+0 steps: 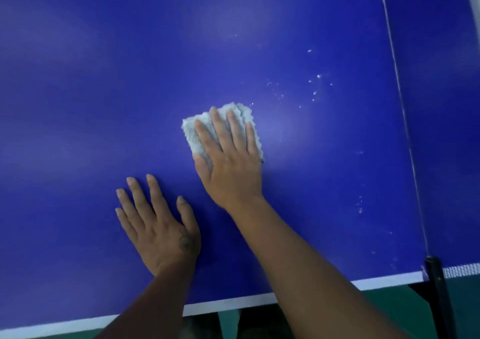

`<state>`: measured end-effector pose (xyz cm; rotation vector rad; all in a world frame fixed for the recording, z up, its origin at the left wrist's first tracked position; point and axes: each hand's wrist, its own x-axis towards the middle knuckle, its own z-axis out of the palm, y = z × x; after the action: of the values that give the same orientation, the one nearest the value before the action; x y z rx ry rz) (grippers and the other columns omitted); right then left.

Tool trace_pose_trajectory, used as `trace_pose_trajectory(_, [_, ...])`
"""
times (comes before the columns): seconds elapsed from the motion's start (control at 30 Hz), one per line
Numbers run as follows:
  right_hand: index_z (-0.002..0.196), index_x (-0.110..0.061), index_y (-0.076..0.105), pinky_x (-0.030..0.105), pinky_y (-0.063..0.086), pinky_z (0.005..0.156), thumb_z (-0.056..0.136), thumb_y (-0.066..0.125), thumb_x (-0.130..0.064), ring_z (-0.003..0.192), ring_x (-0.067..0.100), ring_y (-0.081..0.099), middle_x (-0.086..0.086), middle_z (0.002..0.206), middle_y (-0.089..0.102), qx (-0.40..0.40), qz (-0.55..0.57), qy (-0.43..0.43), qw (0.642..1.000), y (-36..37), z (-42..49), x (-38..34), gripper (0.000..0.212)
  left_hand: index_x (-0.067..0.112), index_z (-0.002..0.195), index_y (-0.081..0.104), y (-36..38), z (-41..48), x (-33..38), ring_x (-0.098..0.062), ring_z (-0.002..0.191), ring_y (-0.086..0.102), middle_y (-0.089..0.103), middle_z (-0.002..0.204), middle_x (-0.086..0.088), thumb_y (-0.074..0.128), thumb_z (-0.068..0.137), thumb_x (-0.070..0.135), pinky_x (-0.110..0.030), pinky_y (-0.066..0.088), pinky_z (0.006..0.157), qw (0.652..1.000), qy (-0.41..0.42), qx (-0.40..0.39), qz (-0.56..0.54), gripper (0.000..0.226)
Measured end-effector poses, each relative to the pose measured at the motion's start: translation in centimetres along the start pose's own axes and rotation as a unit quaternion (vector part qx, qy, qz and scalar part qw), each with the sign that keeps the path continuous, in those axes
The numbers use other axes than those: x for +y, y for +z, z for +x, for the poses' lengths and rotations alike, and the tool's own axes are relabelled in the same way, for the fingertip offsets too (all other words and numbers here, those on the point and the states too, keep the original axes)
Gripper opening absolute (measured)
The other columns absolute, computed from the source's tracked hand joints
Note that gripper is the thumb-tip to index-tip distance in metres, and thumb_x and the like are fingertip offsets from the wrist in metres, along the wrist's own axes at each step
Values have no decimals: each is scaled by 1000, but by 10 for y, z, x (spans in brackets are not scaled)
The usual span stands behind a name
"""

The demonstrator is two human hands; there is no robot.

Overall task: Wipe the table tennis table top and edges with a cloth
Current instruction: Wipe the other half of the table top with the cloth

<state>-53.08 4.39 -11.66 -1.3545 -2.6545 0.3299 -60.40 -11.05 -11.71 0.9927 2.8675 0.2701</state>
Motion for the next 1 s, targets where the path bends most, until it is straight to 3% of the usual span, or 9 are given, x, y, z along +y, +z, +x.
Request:
trace_pose_trajectory(0.13, [169, -32, 31, 54, 10, 133, 113, 30, -51, 166, 27, 12, -2, 178, 20, -3, -37, 28, 999, -15, 34, 48, 59, 10, 169, 30, -1, -1, 3, -37, 166, 8, 17, 179, -16, 42, 106, 40, -57, 7, 134, 1000, 5, 10, -6, 70])
trace_pose_trajectory(0.27, [172, -34, 14, 54, 1, 134, 113, 19, -54, 167, 26, 0, -1, 181, 5, -36, -57, 141, 988, -37, 46, 118, 63, 6, 165, 38, -3, 19, 23, -43, 164, 14, 23, 176, -19, 43, 105, 39, -64, 10, 131, 999, -10, 15, -40, 68])
trace_pose_trajectory(0.33, [172, -30, 13, 56, 1, 133, 114, 16, -53, 167, 28, -2, 1, 181, 2, -39, -59, 160, 985, -43, 43, 128, 63, 8, 163, 43, -1, 56, 49, -43, 164, 18, 27, 175, -17, 45, 105, 39, -63, 10, 132, 998, 33, 13, -55, 66])
trace_pose_trajectory(0.43, [171, -28, 23, 61, 6, 132, 115, 23, -49, 167, 32, 5, 4, 180, 10, -10, -74, 118, 990, -34, 43, 103, 60, 19, 169, 35, 8, 128, 91, -36, 166, 15, 23, 178, -10, 40, 112, 37, -57, 7, 133, 996, 87, 20, -25, 60])
trace_pose_trajectory(0.53, [165, -29, 40, 62, 15, 130, 113, 37, -46, 165, 33, 18, 4, 176, 26, 38, -46, 44, 997, -17, 75, 66, 56, 27, 170, 32, 18, 174, 101, -32, 167, 12, 19, 179, -5, 32, 114, 39, -54, 6, 134, 997, 65, 43, -9, 57])
trace_pose_trajectory(0.67, [167, -31, 36, 57, 12, 131, 110, 34, -50, 166, 28, 15, 1, 177, 24, 31, -20, 9, 999, -3, 137, 43, 60, 30, 169, 32, 22, 182, 101, -28, 167, 9, 18, 180, -2, 29, 111, 42, -51, 3, 135, 998, 50, 43, -17, 60])
trace_pose_trajectory(0.8, [170, -35, 24, 55, 3, 132, 112, 22, -55, 167, 26, 6, -2, 180, 12, 11, -45, 59, 997, -12, 165, 88, 62, 28, 170, 31, 17, 182, 107, -28, 167, 8, 17, 180, -2, 28, 110, 40, -50, 2, 135, 998, 47, 33, -14, 60])
trace_pose_trajectory(0.9, [171, -30, 24, 57, 5, 133, 113, 19, -54, 167, 29, 7, 2, 180, 11, 14, -68, 113, 991, -27, 158, 130, 63, 25, 169, 34, 12, 181, 109, -30, 167, 11, 20, 179, -5, 31, 111, 35, -53, 6, 134, 998, 55, 38, -12, 59])
trace_pose_trajectory(1.0, [171, -26, 25, 61, 7, 132, 113, 21, -50, 167, 32, 6, 5, 180, 11, 9, -72, 126, 989, -28, 150, 124, 63, 24, 168, 35, 12, 182, 110, -30, 167, 10, 20, 179, -6, 31, 111, 33, -54, 7, 134, 998, 50, 31, -18, 59])
